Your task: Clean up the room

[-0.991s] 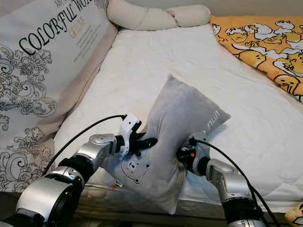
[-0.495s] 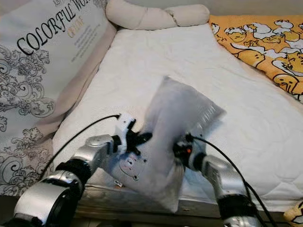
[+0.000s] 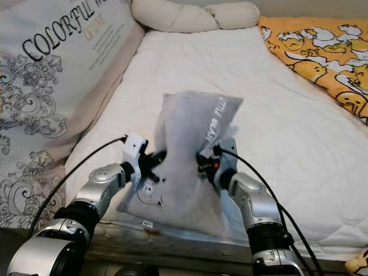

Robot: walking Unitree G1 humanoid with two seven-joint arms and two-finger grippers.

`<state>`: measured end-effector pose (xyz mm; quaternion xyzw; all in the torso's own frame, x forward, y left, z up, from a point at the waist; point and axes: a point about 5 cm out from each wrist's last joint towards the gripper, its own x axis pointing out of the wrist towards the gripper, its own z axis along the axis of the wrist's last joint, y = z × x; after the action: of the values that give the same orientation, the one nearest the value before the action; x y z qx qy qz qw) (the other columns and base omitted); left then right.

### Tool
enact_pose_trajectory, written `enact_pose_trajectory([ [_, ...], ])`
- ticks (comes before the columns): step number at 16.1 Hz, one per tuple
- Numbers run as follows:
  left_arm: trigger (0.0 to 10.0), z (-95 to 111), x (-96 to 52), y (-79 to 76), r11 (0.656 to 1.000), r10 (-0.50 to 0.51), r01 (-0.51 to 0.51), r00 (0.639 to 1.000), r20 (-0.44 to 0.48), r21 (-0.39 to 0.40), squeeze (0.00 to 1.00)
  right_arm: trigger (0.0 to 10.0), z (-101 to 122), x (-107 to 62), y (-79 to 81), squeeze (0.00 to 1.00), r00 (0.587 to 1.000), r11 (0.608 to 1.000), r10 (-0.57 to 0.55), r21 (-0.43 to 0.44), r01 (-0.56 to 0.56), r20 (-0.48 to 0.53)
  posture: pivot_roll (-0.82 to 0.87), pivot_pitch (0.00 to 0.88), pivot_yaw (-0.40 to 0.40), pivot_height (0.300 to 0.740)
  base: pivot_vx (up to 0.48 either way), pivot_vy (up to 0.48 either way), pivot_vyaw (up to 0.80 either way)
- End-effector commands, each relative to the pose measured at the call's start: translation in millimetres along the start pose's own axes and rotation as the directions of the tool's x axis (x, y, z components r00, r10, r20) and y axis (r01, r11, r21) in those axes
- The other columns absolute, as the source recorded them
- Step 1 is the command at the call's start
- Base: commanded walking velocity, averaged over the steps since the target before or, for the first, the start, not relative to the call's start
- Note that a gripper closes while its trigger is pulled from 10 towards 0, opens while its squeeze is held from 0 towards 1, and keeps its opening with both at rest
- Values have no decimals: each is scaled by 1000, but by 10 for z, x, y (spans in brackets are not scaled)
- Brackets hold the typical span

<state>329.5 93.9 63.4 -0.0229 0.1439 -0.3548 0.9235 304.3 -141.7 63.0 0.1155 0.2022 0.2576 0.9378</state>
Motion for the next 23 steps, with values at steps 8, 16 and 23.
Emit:
enact_pose_trajectory([
  [8, 0, 271, -106, -137, 994, 96, -104, 979, 179, 34, 0, 0, 132, 59, 60, 0, 987, 995, -95, 19, 94, 130, 69, 0, 82, 740, 0, 0, 0],
  [16, 10000, 466, -92, -90, 958, 228, -258, 948, 221, 122, 0, 10000, 160, 28, 41, 0, 964, 979, -197, -22, 204, 177, 77, 0, 68, 740, 0, 0, 0],
  [23, 10000, 495, -84, -35, 942, 260, -296, 942, 212, 160, 0, 10000, 147, -5, 60, 0, 950, 974, -223, 5, 227, 218, 78, 0, 82, 740, 0, 334, -229],
])
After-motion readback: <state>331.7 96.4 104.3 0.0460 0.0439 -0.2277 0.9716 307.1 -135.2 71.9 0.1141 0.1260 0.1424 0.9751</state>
